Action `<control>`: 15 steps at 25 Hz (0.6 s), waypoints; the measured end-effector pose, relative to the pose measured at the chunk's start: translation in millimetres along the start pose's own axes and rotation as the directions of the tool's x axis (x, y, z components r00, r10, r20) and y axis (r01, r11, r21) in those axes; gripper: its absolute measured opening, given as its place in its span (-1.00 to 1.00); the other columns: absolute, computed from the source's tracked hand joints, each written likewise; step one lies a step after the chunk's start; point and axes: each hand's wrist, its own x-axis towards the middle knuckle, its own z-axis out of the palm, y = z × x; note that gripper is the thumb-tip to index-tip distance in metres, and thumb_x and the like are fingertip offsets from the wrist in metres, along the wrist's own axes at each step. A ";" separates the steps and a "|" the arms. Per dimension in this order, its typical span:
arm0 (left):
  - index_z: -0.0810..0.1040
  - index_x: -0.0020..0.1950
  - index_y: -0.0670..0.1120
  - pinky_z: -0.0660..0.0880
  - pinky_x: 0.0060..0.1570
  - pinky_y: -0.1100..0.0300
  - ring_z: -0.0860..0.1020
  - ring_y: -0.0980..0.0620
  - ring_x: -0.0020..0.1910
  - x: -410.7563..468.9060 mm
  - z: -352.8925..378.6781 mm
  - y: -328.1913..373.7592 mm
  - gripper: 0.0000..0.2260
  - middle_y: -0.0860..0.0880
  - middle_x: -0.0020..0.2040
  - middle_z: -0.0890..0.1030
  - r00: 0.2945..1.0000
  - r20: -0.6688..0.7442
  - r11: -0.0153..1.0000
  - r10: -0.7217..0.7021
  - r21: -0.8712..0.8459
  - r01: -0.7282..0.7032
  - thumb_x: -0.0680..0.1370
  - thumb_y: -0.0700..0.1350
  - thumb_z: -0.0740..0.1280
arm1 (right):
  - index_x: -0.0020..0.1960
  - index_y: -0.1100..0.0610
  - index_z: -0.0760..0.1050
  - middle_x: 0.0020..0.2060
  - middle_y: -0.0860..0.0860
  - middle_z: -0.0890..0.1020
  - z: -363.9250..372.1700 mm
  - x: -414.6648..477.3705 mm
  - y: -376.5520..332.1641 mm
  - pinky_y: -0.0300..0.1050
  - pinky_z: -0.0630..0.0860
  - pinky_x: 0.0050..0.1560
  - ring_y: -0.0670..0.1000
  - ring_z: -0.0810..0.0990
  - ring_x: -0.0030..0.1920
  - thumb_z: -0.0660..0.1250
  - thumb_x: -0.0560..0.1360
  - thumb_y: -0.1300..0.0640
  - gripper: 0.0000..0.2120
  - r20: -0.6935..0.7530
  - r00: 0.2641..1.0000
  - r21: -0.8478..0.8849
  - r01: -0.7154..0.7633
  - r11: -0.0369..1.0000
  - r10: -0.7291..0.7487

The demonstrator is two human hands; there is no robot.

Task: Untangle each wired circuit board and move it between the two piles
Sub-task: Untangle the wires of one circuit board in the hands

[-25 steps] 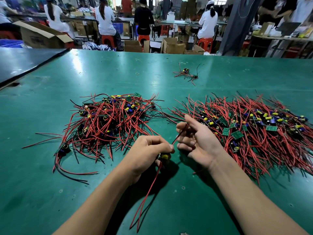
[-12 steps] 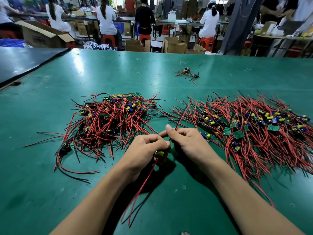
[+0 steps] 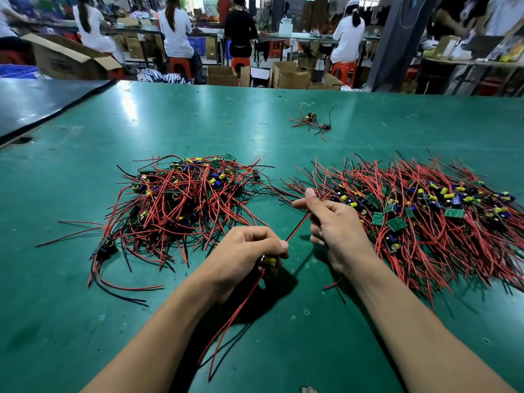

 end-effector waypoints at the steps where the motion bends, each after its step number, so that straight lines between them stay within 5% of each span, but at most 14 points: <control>1: 0.56 -0.32 -0.20 0.44 -0.42 0.28 0.46 0.03 -0.46 0.0 0.2 0.3 -0.81 -0.11 -0.39 0.56 1.000 0.006 1.000 -0.002 -0.001 0.002 0.50 -0.29 0.37 | -0.23 0.14 0.71 -0.51 -0.08 0.22 0.7 -0.1 -0.8 -0.32 0.10 -0.59 -0.13 0.13 -0.57 0.35 0.56 -0.12 -0.62 -0.018 1.000 0.008 -0.012 1.000 0.013; 4: 0.55 -0.32 -0.21 0.45 -0.40 0.27 0.47 0.02 -0.44 -1.3 -0.5 1.4 -0.82 -0.15 -0.34 0.57 0.999 0.042 1.000 -0.001 0.008 0.000 0.50 -0.30 0.37 | -0.32 0.15 0.68 -0.47 -0.07 0.34 2.3 -1.4 -8.0 -0.30 0.11 -0.63 -0.15 0.15 -0.60 0.24 0.64 -0.12 -0.49 -0.029 0.986 0.159 -0.159 0.974 0.166; 7: 0.57 -0.29 -0.25 0.46 -0.41 0.28 0.50 0.01 -0.46 -2.2 -3.4 0.8 -0.85 -0.13 -0.39 0.56 0.995 0.099 1.000 -0.017 0.028 0.014 0.49 -0.29 0.37 | -0.45 0.15 0.58 -0.46 -0.04 0.43 -4.4 -2.2 -20.9 -0.29 0.10 -0.65 -0.13 0.17 -0.64 0.19 0.66 -0.06 -0.43 0.148 0.918 0.418 -0.395 0.818 0.367; 11: 0.59 -0.27 -0.25 0.45 -0.45 0.29 0.52 0.01 -0.47 -0.7 -5.8 -1.9 -0.85 -0.11 -0.40 0.59 0.996 0.086 0.999 -0.035 0.039 0.032 0.50 -0.28 0.38 | -0.46 0.11 0.50 -0.47 -0.06 0.43 -6.8 -3.9 -24.1 -0.32 0.05 -0.65 -0.15 0.15 -0.66 0.23 0.64 -0.04 -0.49 0.198 0.892 0.400 -0.452 0.798 0.406; 15: 0.64 -0.24 -0.17 0.43 -0.43 0.28 0.52 -0.02 -0.42 2.5 -4.0 -6.8 -0.84 -0.14 -0.34 0.58 0.999 -0.017 0.999 -0.029 0.014 0.029 0.52 -0.16 0.40 | -0.22 0.19 0.66 -0.44 -0.04 0.39 -5.4 -4.8 -18.5 -0.36 0.09 -0.70 -0.19 0.16 -0.63 0.28 0.46 -0.36 -0.41 0.179 0.901 0.315 -0.433 0.845 0.395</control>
